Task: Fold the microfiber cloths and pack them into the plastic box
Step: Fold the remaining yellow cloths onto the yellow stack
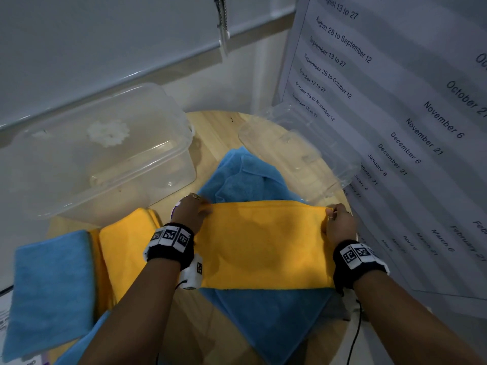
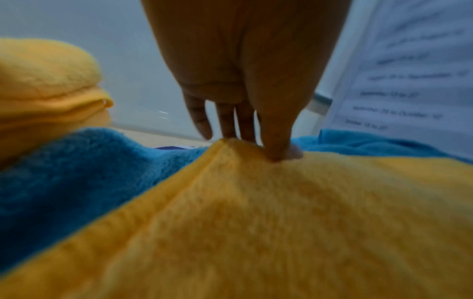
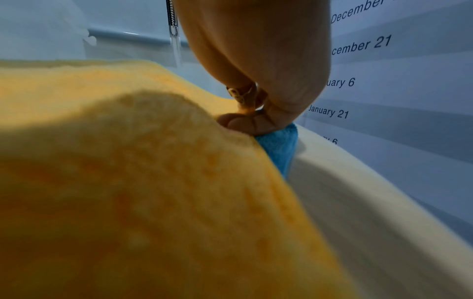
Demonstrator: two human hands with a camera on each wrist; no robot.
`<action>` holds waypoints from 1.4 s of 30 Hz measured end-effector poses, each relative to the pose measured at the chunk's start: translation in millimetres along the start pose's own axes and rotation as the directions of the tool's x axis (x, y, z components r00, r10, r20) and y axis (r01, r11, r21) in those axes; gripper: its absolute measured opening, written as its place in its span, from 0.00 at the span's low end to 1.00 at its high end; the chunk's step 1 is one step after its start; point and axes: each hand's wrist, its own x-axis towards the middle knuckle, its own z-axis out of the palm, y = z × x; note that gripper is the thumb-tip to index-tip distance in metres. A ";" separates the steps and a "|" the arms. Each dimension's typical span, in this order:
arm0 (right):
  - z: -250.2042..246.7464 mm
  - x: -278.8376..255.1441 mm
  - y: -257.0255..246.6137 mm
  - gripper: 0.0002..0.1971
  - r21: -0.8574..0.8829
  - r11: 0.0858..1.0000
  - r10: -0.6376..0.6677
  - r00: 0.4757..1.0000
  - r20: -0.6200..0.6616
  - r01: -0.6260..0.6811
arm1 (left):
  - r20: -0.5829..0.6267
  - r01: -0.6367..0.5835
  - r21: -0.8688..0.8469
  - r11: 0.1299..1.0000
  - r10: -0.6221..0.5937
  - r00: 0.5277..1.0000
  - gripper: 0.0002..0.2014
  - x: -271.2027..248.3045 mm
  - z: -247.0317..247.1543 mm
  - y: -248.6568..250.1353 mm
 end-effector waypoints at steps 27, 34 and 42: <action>-10.3 -0.7 -21.2 0.13 -0.138 0.990 -0.011 0.997 -0.075 0.001 | 0.026 0.199 0.225 0.954 -0.210 0.977 0.08 15.7 -25.9 3.6; -10.6 -2.1 -28.0 0.13 -0.169 0.986 -0.019 0.999 -0.051 0.010 | 0.027 0.226 0.304 0.926 -0.245 0.969 0.07 14.4 -23.4 6.8; 17.6 -73.5 -43.1 0.25 -0.128 0.826 -0.564 0.806 -0.179 0.549 | -0.040 -0.133 0.008 0.991 0.133 0.990 0.26 -84.4 31.5 73.4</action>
